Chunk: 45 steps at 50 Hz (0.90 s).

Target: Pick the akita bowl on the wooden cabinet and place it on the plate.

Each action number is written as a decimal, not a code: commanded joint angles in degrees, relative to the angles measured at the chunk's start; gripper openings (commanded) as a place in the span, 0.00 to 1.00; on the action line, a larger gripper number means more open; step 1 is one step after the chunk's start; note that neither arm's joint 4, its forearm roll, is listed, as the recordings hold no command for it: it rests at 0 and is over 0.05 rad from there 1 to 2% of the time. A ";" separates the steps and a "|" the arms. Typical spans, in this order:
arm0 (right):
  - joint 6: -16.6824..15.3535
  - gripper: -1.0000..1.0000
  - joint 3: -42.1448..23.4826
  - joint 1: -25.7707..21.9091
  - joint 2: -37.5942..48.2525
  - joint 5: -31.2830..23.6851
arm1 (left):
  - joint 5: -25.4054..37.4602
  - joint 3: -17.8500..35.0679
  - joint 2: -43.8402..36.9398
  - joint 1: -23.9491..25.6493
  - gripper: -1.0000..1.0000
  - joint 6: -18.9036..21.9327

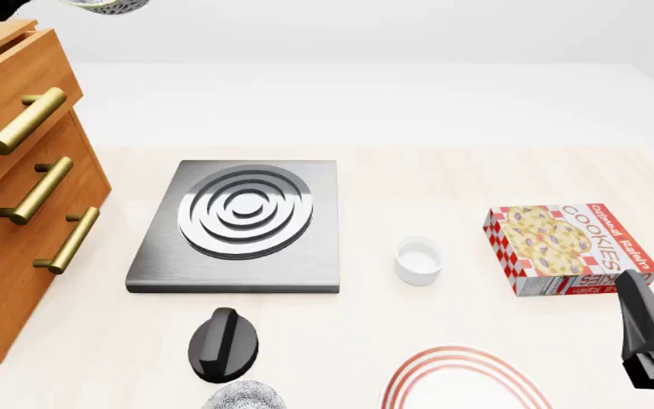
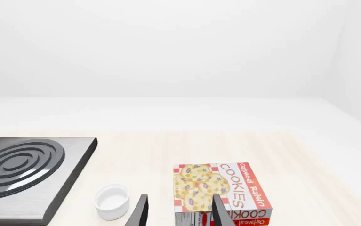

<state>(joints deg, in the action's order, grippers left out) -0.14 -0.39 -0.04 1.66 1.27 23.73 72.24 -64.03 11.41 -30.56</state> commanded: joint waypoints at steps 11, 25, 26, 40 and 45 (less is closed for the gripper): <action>0.00 1.00 0.00 0.00 0.00 0.00 | -1.73 -5.61 0.72 6.18 0.00 -1.98; 0.00 1.00 0.00 0.00 0.00 0.00 | -0.84 -6.79 2.08 10.23 0.00 -2.26; 0.00 1.00 0.00 0.00 0.00 0.00 | -0.91 -6.97 2.08 10.30 0.00 -2.29; 0.00 1.00 0.00 0.00 0.00 0.00 | -1.24 -9.41 2.39 14.57 0.00 -2.56; 0.00 1.00 0.00 0.00 0.00 0.00 | -1.30 -10.01 2.25 16.11 0.00 -2.49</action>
<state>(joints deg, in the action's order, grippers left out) -0.14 -0.39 -0.04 1.66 1.27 22.71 63.41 -62.08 24.52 -33.21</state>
